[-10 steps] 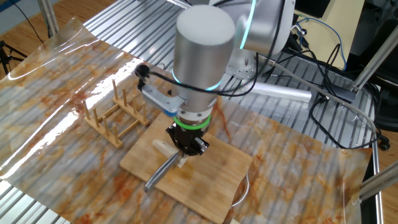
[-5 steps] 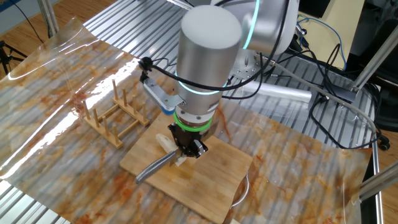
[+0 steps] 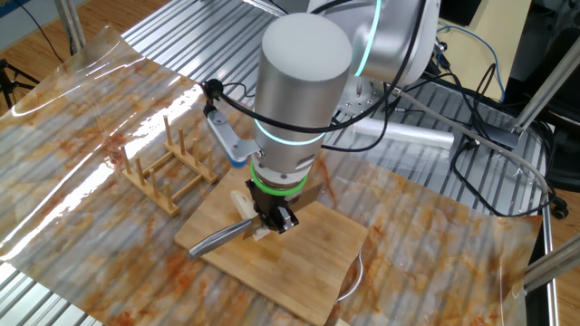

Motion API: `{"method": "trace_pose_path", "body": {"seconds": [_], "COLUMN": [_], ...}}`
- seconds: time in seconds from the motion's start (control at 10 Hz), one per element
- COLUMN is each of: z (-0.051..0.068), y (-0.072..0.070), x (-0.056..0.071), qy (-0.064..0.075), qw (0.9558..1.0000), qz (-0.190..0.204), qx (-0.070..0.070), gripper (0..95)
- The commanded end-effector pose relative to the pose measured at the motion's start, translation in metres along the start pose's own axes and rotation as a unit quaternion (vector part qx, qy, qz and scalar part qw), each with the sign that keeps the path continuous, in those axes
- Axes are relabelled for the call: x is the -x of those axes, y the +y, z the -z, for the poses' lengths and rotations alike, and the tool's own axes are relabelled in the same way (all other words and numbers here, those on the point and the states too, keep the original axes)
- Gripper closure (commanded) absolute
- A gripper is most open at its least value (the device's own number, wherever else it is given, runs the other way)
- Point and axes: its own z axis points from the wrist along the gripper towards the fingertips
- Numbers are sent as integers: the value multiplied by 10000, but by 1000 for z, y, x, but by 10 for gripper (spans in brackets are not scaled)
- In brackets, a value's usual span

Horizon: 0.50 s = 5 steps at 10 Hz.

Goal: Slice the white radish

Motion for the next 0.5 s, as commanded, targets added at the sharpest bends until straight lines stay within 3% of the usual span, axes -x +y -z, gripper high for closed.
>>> {"method": "trace_pose_path", "body": {"seconds": [0.1, 0.3, 0.4, 0.5], "z": [2, 1, 1, 1], "y": [-1, 0, 0, 1], "x": [-1, 0, 0, 2], "qy": [-44, -54, -65, -80], "qw": [9991, 9929, 9902, 9845], "qz": [410, 1184, 1389, 1748], "qx": [34, 112, 109, 106], "gripper": [950, 950, 950, 950]}}
